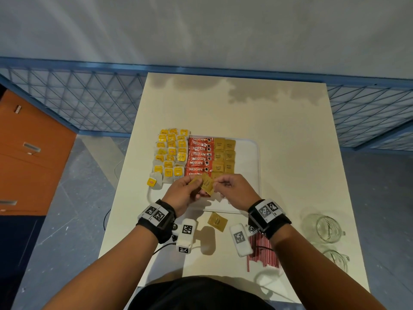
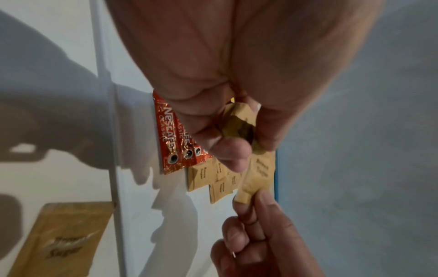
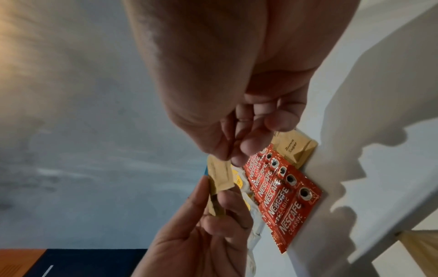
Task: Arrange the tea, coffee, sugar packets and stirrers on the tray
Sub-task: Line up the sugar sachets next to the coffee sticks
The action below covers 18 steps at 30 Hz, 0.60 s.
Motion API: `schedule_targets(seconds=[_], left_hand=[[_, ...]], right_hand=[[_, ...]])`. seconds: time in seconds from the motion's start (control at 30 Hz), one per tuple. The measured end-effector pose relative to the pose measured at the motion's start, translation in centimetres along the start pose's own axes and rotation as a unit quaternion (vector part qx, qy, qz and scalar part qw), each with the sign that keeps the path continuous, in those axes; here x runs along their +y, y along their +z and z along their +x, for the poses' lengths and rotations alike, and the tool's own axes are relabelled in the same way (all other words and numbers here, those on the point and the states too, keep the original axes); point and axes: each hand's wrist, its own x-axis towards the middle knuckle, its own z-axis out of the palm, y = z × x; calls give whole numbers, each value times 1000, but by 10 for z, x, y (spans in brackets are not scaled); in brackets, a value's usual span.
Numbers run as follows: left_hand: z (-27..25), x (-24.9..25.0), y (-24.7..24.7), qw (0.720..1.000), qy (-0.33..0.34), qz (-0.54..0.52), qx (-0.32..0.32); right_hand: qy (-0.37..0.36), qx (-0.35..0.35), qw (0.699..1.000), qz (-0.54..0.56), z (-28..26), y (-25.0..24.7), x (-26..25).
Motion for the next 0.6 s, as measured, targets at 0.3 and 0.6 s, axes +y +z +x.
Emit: schedule_targets(seconds=[0.3, 0.6], left_hand=[[-2, -2, 0, 998, 18, 60, 6], [0, -3, -3, 998, -25, 21, 53]], right_hand=[[17, -25, 998, -52, 0, 2, 15], [71, 28, 986, -147, 9, -14, 32]])
